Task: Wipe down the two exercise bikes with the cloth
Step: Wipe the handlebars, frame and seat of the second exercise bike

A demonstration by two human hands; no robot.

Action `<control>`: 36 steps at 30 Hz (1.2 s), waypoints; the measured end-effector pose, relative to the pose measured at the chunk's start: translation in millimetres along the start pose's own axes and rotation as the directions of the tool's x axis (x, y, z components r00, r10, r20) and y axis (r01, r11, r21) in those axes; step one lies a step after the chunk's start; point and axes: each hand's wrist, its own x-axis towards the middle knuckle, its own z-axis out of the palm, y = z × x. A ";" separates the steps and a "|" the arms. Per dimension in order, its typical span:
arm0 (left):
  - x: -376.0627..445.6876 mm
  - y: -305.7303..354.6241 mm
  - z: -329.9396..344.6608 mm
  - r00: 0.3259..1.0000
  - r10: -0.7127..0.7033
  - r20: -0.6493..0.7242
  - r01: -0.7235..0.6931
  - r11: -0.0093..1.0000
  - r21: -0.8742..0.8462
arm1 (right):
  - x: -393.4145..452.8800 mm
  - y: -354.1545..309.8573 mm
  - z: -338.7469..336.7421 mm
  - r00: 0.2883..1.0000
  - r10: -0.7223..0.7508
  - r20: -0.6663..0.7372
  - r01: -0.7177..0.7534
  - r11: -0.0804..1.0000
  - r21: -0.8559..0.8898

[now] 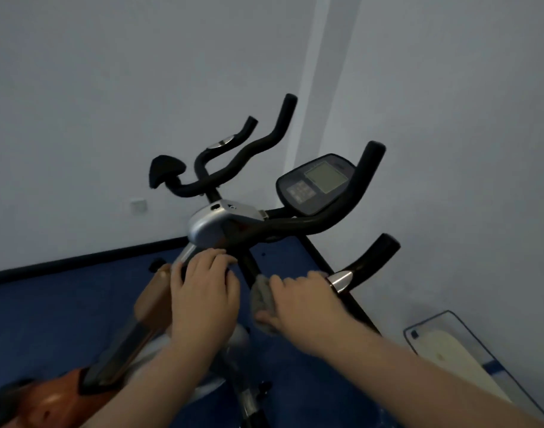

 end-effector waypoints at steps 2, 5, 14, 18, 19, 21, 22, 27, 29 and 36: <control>-2.5 -2.5 -1.5 0.995 -0.088 -0.038 0.084 0.992 -0.097 | 3.4 -12.5 3.3 0.998 0.047 -0.044 -0.049 0.997 -0.055; -2.0 -4.3 -1.0 0.982 -0.180 -0.055 0.165 0.963 -0.212 | -4.6 -11.4 8.7 1.000 0.001 -0.015 -0.003 0.994 -0.113; 15.3 -13.8 -0.5 0.989 -0.148 0.001 0.146 0.976 -0.163 | 51.9 -2.9 -6.2 0.961 -0.067 0.267 0.004 0.973 0.229; 26.1 -23.3 -1.7 0.994 -0.110 -0.011 0.108 0.982 -0.153 | 61.1 -5.2 -7.7 0.925 0.072 0.373 -0.219 0.903 0.370; 27.2 -25.7 -0.1 0.993 -0.113 -0.013 0.109 0.979 -0.173 | 73.7 -6.4 -12.8 0.920 0.077 0.385 -0.248 0.874 0.417; 28.0 -28.1 2.0 0.993 -0.115 -0.015 0.108 0.963 -0.247 | 93.7 -9.5 -17.6 0.934 0.148 0.326 -0.303 0.813 0.498; 26.9 -28.9 2.4 0.992 -0.123 -0.021 0.112 0.952 -0.284 | 96.2 -12.1 -17.4 0.932 0.186 0.312 -0.330 0.791 0.515; 21.3 -36.3 6.6 0.972 -0.227 -0.062 0.174 0.870 -0.462 | 58.7 -12.1 9.7 0.950 0.191 0.245 -0.269 0.902 0.339; 21.5 -39.7 10.4 0.967 -0.250 -0.045 0.196 0.846 -0.495 | 72.8 -8.2 5.4 0.933 0.170 0.317 -0.297 0.860 0.414; 22.7 -45.7 11.8 0.974 -0.219 0.050 0.214 0.838 -0.501 | 58.8 -26.7 1.3 0.910 0.318 0.265 -0.411 0.774 0.481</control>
